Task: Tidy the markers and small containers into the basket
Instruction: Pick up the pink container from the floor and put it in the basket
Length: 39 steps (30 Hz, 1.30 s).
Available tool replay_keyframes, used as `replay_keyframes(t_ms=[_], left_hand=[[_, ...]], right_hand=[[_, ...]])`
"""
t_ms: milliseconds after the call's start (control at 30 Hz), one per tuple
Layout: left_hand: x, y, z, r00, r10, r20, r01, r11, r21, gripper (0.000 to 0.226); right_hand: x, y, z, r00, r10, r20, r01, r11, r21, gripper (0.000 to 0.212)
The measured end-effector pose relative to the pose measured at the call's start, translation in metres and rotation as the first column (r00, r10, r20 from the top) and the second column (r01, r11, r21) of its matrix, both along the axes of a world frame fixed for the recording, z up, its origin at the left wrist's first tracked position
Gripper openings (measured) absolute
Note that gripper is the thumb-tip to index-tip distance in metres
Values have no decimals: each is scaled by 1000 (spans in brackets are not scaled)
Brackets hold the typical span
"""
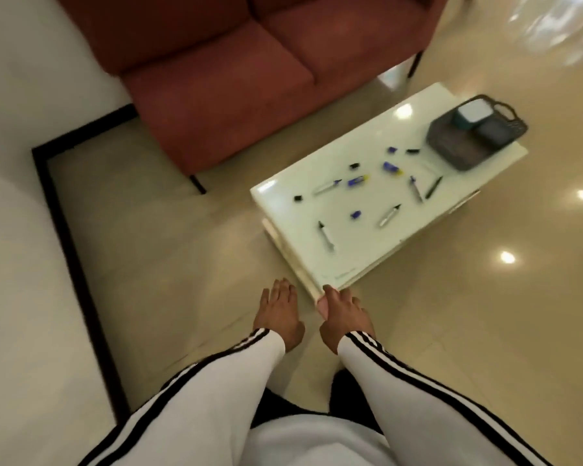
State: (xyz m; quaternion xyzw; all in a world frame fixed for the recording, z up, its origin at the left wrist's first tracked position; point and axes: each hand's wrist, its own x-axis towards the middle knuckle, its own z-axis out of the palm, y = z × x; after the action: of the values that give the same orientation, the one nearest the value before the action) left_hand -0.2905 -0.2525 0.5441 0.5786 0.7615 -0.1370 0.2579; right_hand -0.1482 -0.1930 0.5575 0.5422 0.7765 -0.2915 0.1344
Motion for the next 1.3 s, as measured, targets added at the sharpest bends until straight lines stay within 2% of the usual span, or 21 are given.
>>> replay_keyframes(t_ms=[200, 300, 500, 633, 867, 1100, 1300], left_hand=[[146, 127, 9, 983, -184, 26, 182, 982, 50, 80], [196, 180, 14, 971, -240, 16, 238, 969, 59, 79], [268, 282, 8, 945, -327, 0, 326, 944, 50, 80], [327, 373, -8, 941, -337, 19, 336, 941, 46, 79], [419, 534, -25, 931, -363, 47, 359, 931, 67, 79], [472, 674, 2, 963, -263, 62, 253, 958, 133, 78], [496, 762, -11, 999, -1, 50, -5, 991, 131, 79]], right_hand=[[163, 106, 12, 981, -194, 6, 193, 977, 91, 65], [220, 152, 19, 970, -242, 16, 239, 965, 106, 62], [302, 240, 16, 969, -245, 23, 241, 964, 112, 70], [360, 334, 5, 973, -230, 9, 228, 969, 97, 72], [459, 505, 17, 967, -238, 87, 230, 969, 90, 75], [515, 647, 36, 975, -190, 119, 176, 977, 116, 76], [514, 780, 20, 994, 54, 95, -64, 992, 106, 76]])
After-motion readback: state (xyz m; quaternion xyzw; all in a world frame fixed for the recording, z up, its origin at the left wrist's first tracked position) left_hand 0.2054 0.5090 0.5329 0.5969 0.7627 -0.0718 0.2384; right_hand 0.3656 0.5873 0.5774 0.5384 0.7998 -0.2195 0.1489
